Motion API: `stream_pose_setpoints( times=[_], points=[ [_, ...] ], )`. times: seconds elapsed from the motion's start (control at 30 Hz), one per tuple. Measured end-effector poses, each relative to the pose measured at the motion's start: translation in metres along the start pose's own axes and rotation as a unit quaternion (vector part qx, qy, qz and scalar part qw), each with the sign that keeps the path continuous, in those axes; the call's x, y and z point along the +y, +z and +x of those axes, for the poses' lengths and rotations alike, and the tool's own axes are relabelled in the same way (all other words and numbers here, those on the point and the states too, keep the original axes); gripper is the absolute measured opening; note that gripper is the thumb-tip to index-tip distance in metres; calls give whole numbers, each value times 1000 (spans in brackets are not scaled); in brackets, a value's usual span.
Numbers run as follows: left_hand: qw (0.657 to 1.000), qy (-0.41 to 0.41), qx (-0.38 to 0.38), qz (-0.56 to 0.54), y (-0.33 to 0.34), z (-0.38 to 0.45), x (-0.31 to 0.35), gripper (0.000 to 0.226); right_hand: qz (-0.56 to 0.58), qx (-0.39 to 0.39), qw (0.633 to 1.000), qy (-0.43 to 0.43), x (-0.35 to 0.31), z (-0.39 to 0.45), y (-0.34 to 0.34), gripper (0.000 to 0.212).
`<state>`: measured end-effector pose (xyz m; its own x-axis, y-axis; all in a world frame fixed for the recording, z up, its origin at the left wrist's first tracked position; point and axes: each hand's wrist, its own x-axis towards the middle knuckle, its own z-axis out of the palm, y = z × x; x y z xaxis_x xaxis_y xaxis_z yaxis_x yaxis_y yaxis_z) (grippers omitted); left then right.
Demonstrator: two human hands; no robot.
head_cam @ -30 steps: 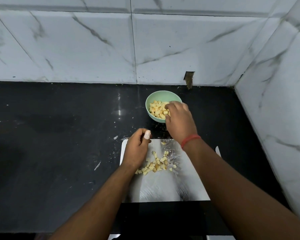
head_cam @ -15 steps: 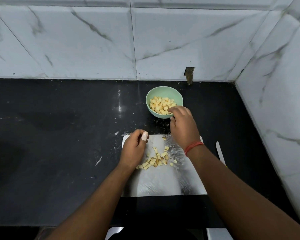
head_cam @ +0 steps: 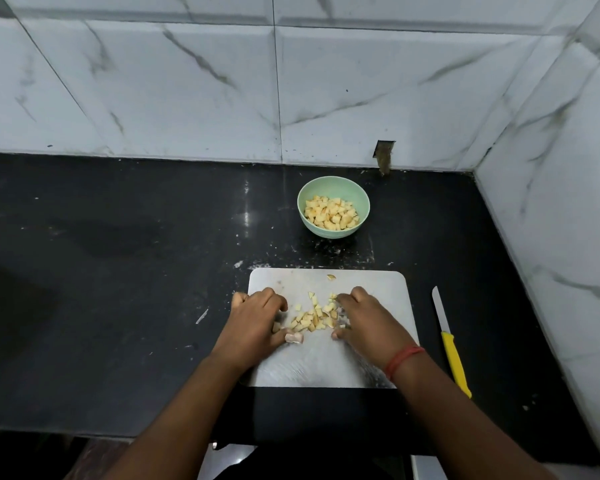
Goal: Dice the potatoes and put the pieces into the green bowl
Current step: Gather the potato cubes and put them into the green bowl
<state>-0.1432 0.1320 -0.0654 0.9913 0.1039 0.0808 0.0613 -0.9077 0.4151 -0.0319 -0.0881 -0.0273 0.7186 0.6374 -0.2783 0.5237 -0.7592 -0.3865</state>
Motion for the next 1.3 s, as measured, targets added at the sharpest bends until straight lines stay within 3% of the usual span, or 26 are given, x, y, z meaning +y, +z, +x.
stream_pose_setpoints(
  times=[0.1,0.17,0.3,0.5,0.6,0.73,0.8,1.03,1.3],
  points=[
    [1000,1,-13,5,3,0,5,33,14,9,1000,-22,-9,5,3,44],
    [1000,5,-11,7,5,1,9,21,58,34,997,-23,-11,11,0,46],
    [1000,-2,-16,-8,8,1,13,28,21,85,996,-4,-10,28,-10,60],
    [997,-8,-18,-76,13,-3,20,48,-36,1,992,-120,-13,26,-10,61],
    [999,-8,-5,-46,12,-7,18,57,-15,35,995,-90,-6,19,-9,50],
    [1000,-3,-16,10,16,-7,16,67,-55,3,995,-83,-10,12,-5,74],
    [999,12,-27,23,16,-3,19,69,-60,6,993,-98,-16,14,0,75],
    [999,20,-28,38,12,8,25,40,-51,71,983,-161,-13,19,13,35],
    [997,17,-35,65,14,12,29,20,-88,112,971,-191,-12,19,19,31]
  ],
)
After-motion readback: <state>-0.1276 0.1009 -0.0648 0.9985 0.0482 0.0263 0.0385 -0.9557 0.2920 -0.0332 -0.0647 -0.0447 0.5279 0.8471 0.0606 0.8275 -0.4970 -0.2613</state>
